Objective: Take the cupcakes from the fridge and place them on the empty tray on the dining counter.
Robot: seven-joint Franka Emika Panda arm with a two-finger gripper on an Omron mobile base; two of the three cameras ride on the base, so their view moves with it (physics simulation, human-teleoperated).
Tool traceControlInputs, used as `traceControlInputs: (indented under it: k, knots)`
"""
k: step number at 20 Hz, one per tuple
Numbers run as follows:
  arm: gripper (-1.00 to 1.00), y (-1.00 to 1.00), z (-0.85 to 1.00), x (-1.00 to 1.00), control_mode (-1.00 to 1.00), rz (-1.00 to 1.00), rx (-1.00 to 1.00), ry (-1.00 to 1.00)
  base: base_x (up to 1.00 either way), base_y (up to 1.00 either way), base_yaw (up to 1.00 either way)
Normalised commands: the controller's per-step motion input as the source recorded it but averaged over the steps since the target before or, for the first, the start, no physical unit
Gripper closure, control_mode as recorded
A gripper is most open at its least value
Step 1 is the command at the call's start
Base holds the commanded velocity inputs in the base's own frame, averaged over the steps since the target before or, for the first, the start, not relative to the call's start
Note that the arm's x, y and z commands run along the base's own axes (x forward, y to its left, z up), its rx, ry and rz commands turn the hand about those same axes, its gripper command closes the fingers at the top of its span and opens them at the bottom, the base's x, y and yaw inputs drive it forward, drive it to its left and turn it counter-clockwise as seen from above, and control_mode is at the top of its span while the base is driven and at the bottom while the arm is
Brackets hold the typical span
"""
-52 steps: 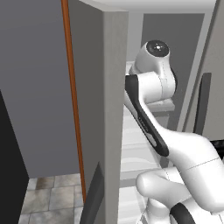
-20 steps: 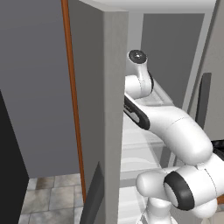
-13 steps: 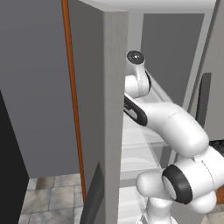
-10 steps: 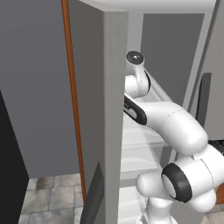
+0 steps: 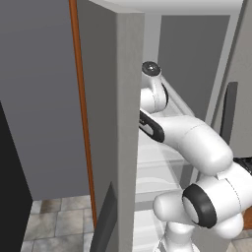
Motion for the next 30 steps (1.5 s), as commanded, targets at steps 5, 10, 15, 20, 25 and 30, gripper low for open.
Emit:
traceControlInputs:
  k: [5, 10, 15, 20, 25, 30]
  knots:
    - [1.00, 0.04, -0.21, 0.05, -1.00, 0.00, 0.00, 0.00, 0.00, 0.00, 0.00]
    - [1.00, 0.00, -0.16, 0.11, -1.00, 0.00, 0.00, 0.00, 0.00, 0.00, 0.00]
    - [1.00, 0.00, 0.08, -0.16, -1.00, 0.00, 0.01, -0.01, 0.00, 0.00, 0.00]
    - [1.00, 0.02, 0.79, -0.81, -1.00, 0.00, 0.01, -0.11, 0.00, 0.00, 0.00]
    - [1.00, 0.00, 0.88, -1.00, -1.00, 0.00, 0.00, -0.13, 0.00, 0.00, 0.00]
    - [1.00, -0.14, 0.65, -1.00, -1.00, 0.00, 0.00, -0.05, 0.00, 0.00, 0.00]
